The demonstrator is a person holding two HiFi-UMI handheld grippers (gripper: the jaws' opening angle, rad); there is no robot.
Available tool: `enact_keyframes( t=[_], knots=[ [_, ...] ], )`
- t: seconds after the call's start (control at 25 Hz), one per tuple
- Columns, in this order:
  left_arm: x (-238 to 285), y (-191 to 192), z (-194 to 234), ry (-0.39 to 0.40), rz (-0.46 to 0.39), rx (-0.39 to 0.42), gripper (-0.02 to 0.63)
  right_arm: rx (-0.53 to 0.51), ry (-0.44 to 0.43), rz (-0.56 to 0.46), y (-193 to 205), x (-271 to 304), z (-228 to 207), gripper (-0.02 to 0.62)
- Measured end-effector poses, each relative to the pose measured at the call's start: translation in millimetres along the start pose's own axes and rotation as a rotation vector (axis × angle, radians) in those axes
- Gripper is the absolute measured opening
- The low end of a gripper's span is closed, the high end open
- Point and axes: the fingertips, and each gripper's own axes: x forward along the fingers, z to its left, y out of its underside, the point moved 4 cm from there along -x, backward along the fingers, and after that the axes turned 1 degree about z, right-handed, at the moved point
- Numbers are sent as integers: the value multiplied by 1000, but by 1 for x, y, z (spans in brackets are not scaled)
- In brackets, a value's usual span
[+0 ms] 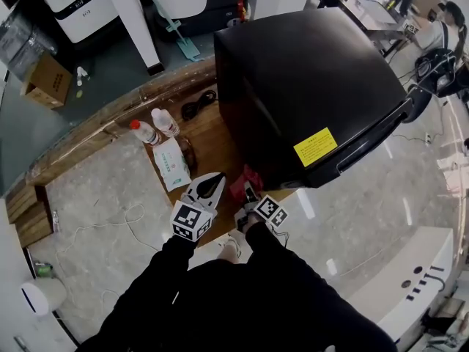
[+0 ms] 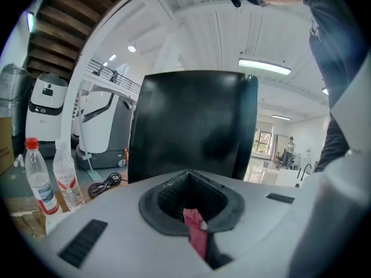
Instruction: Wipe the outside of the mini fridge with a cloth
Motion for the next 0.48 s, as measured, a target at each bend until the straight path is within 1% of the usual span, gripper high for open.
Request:
enact_keyframes(
  t=[0.12, 0.2, 0.28, 0.36, 0.48],
  knots=[
    [-14, -24, -4, 3, -45, -15, 6, -220, -165, 132, 15, -32, 59, 67],
    [-24, -40, -14, 31, -64, -35, 6, -369, -256, 168, 14, -64, 96, 67],
    [-34, -55, -29, 49, -75, -39, 6, -518, -314, 165, 0, -98, 128, 67],
    [-47, -70, -45, 57, -81, -35, 6, -669, -352, 139, -18, -130, 157, 66],
    [-62, -91, -79, 82, -80, -52, 6, -874, -406, 58, -49, -178, 202, 64]
  ],
)
